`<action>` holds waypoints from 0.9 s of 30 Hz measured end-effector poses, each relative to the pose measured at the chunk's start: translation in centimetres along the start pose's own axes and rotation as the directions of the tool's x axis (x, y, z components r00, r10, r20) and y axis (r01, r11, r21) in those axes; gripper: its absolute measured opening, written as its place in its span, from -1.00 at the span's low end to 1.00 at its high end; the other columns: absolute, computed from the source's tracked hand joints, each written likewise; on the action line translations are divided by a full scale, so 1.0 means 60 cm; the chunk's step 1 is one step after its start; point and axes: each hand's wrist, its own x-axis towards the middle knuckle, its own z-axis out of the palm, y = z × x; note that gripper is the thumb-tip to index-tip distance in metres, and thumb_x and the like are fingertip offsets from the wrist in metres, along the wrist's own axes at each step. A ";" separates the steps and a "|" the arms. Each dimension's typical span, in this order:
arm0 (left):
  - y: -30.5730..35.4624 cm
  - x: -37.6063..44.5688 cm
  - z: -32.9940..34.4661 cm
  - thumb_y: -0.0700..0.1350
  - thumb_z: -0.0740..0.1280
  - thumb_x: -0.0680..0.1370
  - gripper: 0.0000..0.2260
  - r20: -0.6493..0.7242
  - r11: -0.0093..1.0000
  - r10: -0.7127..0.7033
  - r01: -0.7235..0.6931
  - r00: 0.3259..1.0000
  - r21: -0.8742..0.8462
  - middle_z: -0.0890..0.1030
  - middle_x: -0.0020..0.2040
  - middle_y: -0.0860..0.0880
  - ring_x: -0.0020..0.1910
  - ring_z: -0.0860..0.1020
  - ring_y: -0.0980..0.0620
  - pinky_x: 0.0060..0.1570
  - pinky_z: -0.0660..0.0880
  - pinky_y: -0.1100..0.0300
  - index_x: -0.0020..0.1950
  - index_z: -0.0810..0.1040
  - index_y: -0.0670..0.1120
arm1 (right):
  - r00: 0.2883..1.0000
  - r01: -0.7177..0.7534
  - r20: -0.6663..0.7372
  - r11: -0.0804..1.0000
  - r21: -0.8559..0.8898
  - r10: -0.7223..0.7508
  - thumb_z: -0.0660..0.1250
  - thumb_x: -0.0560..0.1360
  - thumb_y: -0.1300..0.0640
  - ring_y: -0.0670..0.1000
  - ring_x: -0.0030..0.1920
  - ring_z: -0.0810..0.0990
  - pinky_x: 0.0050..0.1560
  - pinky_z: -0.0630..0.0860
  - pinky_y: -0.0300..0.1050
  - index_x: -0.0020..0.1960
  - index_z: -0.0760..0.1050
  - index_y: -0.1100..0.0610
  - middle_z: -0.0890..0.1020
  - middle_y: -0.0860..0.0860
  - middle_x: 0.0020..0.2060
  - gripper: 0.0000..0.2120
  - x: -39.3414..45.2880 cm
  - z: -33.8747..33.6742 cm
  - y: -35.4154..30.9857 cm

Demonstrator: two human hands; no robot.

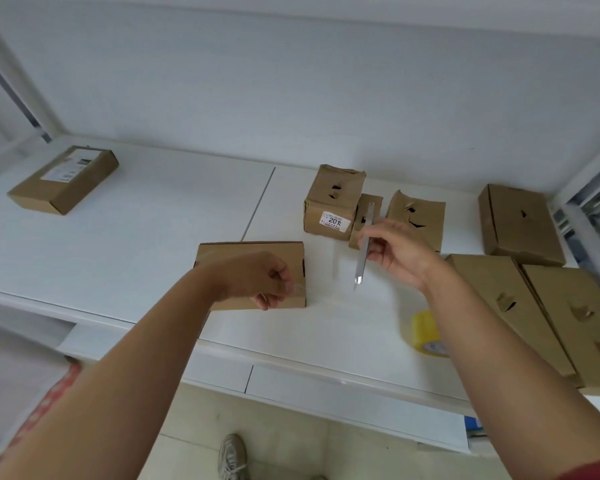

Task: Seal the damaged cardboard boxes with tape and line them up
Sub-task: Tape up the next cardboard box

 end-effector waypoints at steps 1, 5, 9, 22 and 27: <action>0.000 0.003 0.001 -0.21 0.36 0.59 -0.94 -0.008 1.000 0.002 -0.002 1.000 0.008 0.63 -0.26 -0.01 -0.33 0.61 0.15 -0.28 0.53 0.31 -0.07 0.60 -0.14 | 0.999 0.006 0.042 0.998 0.064 -0.009 0.31 0.52 0.33 -0.05 -0.40 0.59 -0.37 0.55 -0.25 -0.28 0.61 0.13 0.65 0.08 -0.36 -0.76 -0.007 -0.001 -0.004; -0.004 0.011 0.002 -0.22 0.37 0.57 -0.94 -0.032 1.000 0.001 -0.001 0.999 0.023 0.65 -0.29 0.02 -0.32 0.62 0.13 -0.28 0.53 0.34 -0.07 0.62 -0.15 | 0.991 0.006 0.131 0.996 0.084 -0.017 0.39 0.37 0.24 0.01 -0.40 0.65 -0.37 0.59 -0.24 -0.17 0.49 0.21 0.67 0.15 -0.33 -0.91 -0.020 -0.001 -0.006; -0.008 0.012 0.002 -0.15 0.40 0.56 -0.91 -0.062 1.000 -0.002 0.002 0.998 0.011 0.67 -0.28 -0.01 -0.31 0.62 0.12 -0.27 0.52 0.35 -0.05 0.65 -0.17 | 0.984 0.017 0.178 0.999 0.044 -0.025 0.42 0.37 0.22 0.07 -0.35 0.69 -0.37 0.62 -0.22 -0.12 0.53 0.21 0.68 0.19 -0.27 -0.88 -0.020 -0.001 0.003; -0.013 0.002 0.004 -0.22 0.39 0.56 -0.95 -0.124 1.000 0.018 -0.020 0.992 -0.015 0.65 -0.29 0.00 -0.31 0.60 0.11 -0.26 0.53 0.31 -0.08 0.63 -0.14 | 0.988 0.100 0.131 0.987 -0.124 -0.083 0.44 0.42 0.17 0.06 -0.29 0.70 -0.26 0.63 -0.19 -0.15 0.56 0.18 0.69 0.14 -0.29 -0.91 -0.018 0.026 0.015; -0.012 0.000 0.007 -0.22 0.39 0.56 -0.95 -0.127 0.999 0.019 -0.023 0.992 -0.027 0.65 -0.27 -0.04 -0.31 0.60 0.10 -0.24 0.54 0.30 -0.07 0.63 -0.16 | 0.982 0.131 0.157 0.981 -0.144 -0.108 0.39 0.51 0.22 0.04 -0.31 0.68 -0.27 0.60 -0.21 -0.27 0.66 0.03 0.69 0.12 -0.30 -0.79 -0.019 0.016 0.014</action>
